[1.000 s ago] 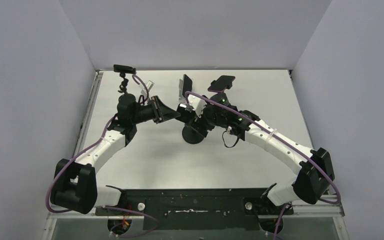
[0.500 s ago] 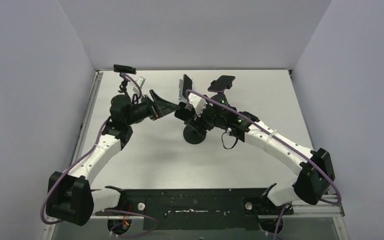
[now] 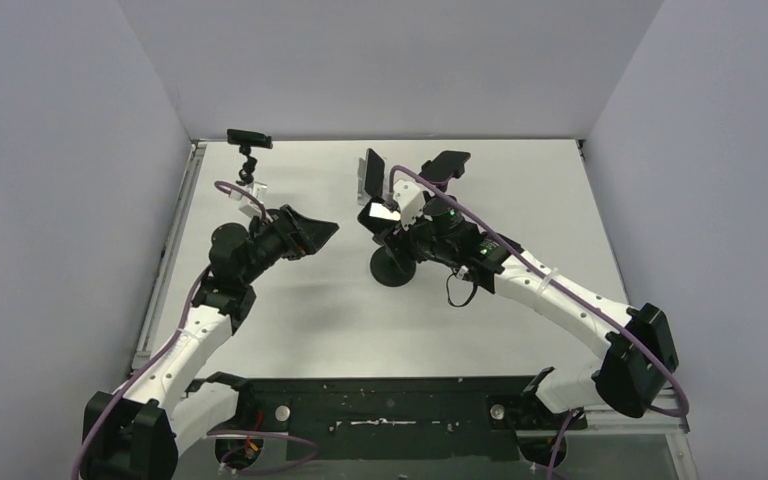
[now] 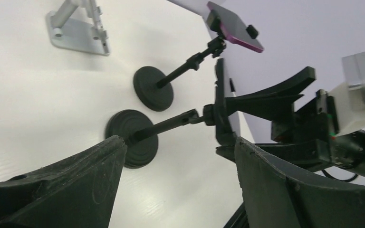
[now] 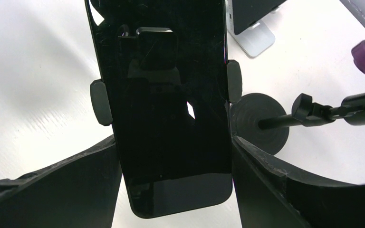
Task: Remove the phone from the phone stand
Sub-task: Adjust the phone stand with the phone at the center of the board.
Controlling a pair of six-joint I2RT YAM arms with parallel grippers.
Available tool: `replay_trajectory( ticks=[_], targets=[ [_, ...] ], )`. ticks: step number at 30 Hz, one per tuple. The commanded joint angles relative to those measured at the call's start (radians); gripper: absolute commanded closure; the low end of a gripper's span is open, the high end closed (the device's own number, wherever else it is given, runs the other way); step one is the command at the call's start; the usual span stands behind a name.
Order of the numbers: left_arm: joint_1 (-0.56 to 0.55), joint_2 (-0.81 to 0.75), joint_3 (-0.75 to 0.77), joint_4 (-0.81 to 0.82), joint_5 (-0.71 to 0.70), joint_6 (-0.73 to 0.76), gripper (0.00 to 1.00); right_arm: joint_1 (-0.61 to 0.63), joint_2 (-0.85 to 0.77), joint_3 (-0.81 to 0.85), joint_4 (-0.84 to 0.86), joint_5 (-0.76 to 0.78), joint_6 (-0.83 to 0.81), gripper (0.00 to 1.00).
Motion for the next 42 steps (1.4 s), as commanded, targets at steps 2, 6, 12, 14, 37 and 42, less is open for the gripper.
replay_trajectory(
  ticks=[2,6,12,14,37,42],
  targets=[
    [-0.001,-0.009,-0.025,0.018,-0.109,0.086,0.2,0.029,-0.051,-0.036,0.096,0.087,0.178,0.41],
    [-0.04,-0.026,-0.07,0.076,-0.163,0.1,0.23,0.052,-0.051,-0.059,0.117,0.188,0.245,0.41],
    [-0.146,-0.045,-0.099,0.105,-0.281,0.175,0.24,0.102,-0.044,-0.073,0.122,0.364,0.335,0.41],
    [-0.171,-0.04,-0.107,0.113,-0.312,0.191,0.25,0.109,-0.044,-0.077,0.128,0.402,0.358,0.41],
    [-0.297,-0.028,-0.179,0.17,-0.488,0.193,0.34,0.18,0.066,-0.003,0.051,0.548,0.57,0.33],
    [-0.297,-0.063,-0.178,0.139,-0.494,0.201,0.33,0.183,0.056,0.002,0.046,0.517,0.549,0.24]
  ],
)
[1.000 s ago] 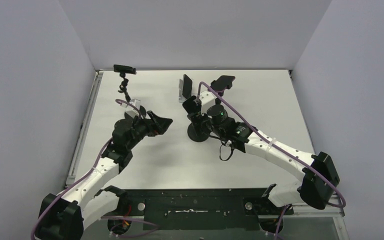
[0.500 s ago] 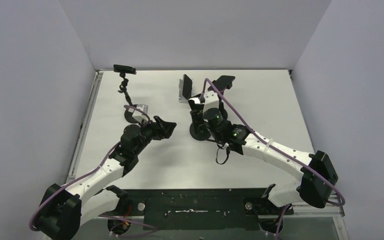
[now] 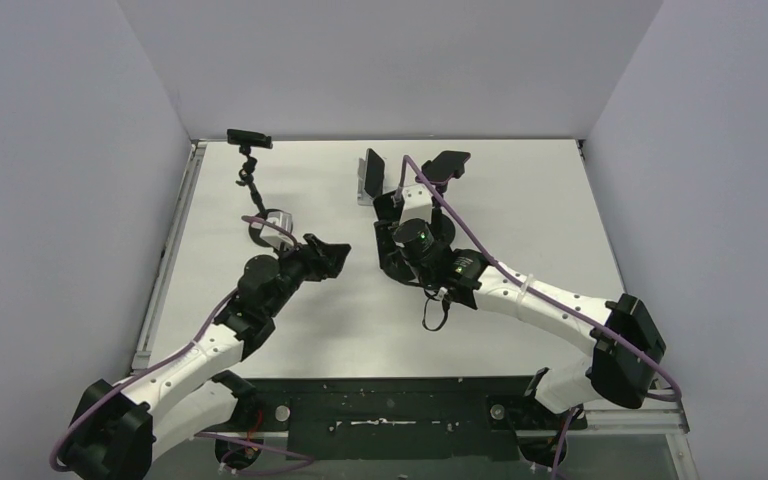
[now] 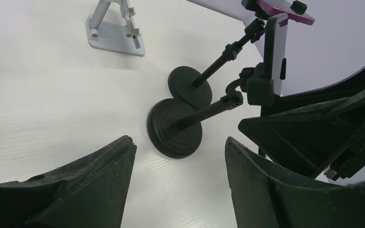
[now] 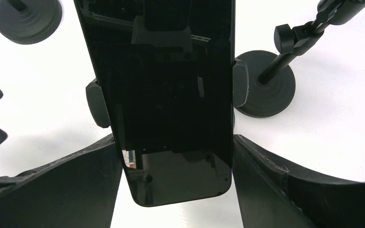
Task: Remove the phone from the phone stand
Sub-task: Adjust the phone stand with the phone at the center of the board.
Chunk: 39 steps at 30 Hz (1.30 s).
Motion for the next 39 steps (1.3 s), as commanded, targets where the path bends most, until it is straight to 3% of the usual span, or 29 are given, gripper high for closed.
replay_trajectory(
  ticks=[1,14,28,33,36,39],
  targets=[
    [-0.001,-0.04,0.004,0.007,-0.025,0.022,0.33,0.016,-0.003,0.035,-0.023,-0.023,0.016,0.22],
    [-0.002,-0.054,0.023,-0.029,-0.03,0.028,0.24,0.017,-0.033,0.042,-0.026,-0.082,0.003,0.08],
    [0.001,-0.125,0.127,-0.212,-0.111,0.089,0.03,-0.049,-0.207,0.042,-0.066,-0.131,-0.038,0.01],
    [0.008,-0.14,0.169,-0.27,-0.137,0.078,0.03,-0.329,-0.312,-0.06,0.067,-0.556,0.034,0.0],
    [0.021,-0.136,0.188,-0.264,-0.035,0.099,0.03,-0.463,-0.387,-0.2,0.27,-0.805,0.111,0.0],
    [0.038,-0.115,0.215,-0.268,0.157,0.131,0.03,-0.539,-0.42,-0.332,0.494,-0.99,0.198,0.02]
  ],
)
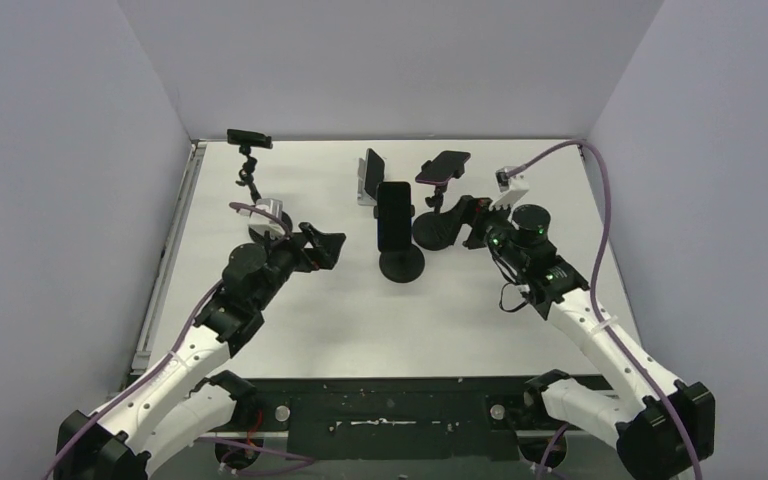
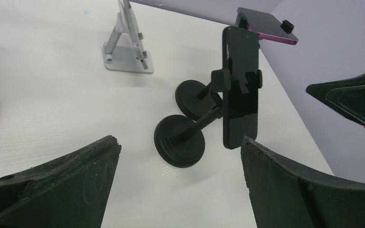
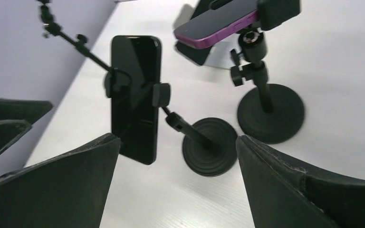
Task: Remove the phone from the phone stand
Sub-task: Adjust the phone stand with the phone at the center of the board, then move the phone stand with the phone to the center of the board.
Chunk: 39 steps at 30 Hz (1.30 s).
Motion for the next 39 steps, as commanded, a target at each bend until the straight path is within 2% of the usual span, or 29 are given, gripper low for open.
replay_trajectory(
  ticks=[1,4,7,11,15,25,33,39],
  targets=[
    [0.027,0.013,0.077,-0.009,0.279,0.064,0.03,-0.074,-0.045,-0.146,0.381,-0.398,0.145,0.04],
    [0.048,0.014,0.069,0.02,0.43,0.069,0.03,-0.095,-0.002,-0.215,0.528,-0.503,0.21,0.1],
    [0.069,0.031,0.06,0.08,0.529,0.022,0.04,-0.101,0.038,-0.278,0.692,-0.545,0.285,0.14],
    [0.102,0.119,0.062,0.175,0.635,-0.084,0.12,-0.112,0.11,-0.332,0.895,-0.569,0.388,0.19],
    [0.149,0.236,0.058,0.324,0.723,-0.218,0.2,-0.119,0.128,-0.358,0.971,-0.543,0.419,0.22],
    [0.158,0.504,0.099,0.642,0.831,-0.4,0.32,-0.126,-0.12,-0.328,0.579,-0.433,0.245,0.19],
    [0.134,0.659,0.15,0.746,0.849,-0.445,0.4,-0.123,-0.284,-0.312,0.393,-0.37,0.193,0.18],
    [0.113,0.743,0.184,0.796,0.85,-0.454,0.5,-0.123,-0.321,-0.263,0.306,-0.354,0.157,0.18]
  ],
)
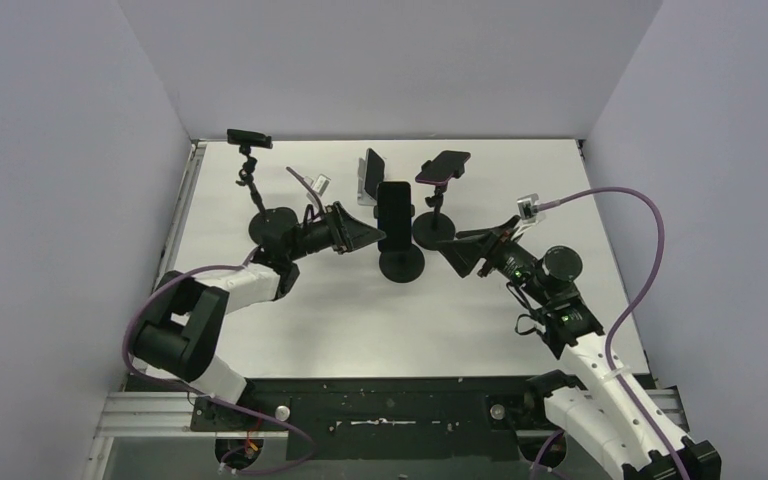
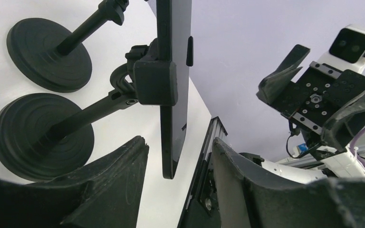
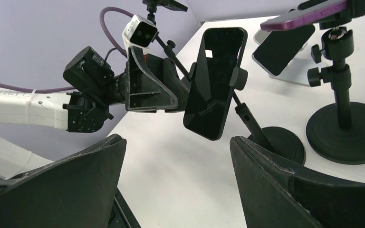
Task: Remove the phone from the phone stand
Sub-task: Move the phone stand with the phone to the center of the board.
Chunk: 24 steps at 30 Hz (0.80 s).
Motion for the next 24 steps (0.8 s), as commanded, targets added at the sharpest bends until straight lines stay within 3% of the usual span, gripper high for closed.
replay_trajectory(
  ticks=[1,9,17,24],
  targets=[
    [-0.022,0.035,0.052,0.113,0.021,-0.007,0.51,-0.002,-0.02,0.078,-0.061,0.04,-0.05,0.18],
    [-0.053,0.074,0.086,0.067,-0.007,0.047,0.63,-0.002,-0.037,0.087,-0.076,0.043,-0.048,0.2],
    [-0.053,0.105,0.069,0.154,-0.012,0.01,0.69,-0.002,-0.049,0.074,-0.081,0.031,-0.051,0.22],
    [-0.053,0.136,0.065,0.227,0.005,-0.016,0.82,-0.002,-0.054,0.068,-0.081,0.029,-0.052,0.24]
  ],
)
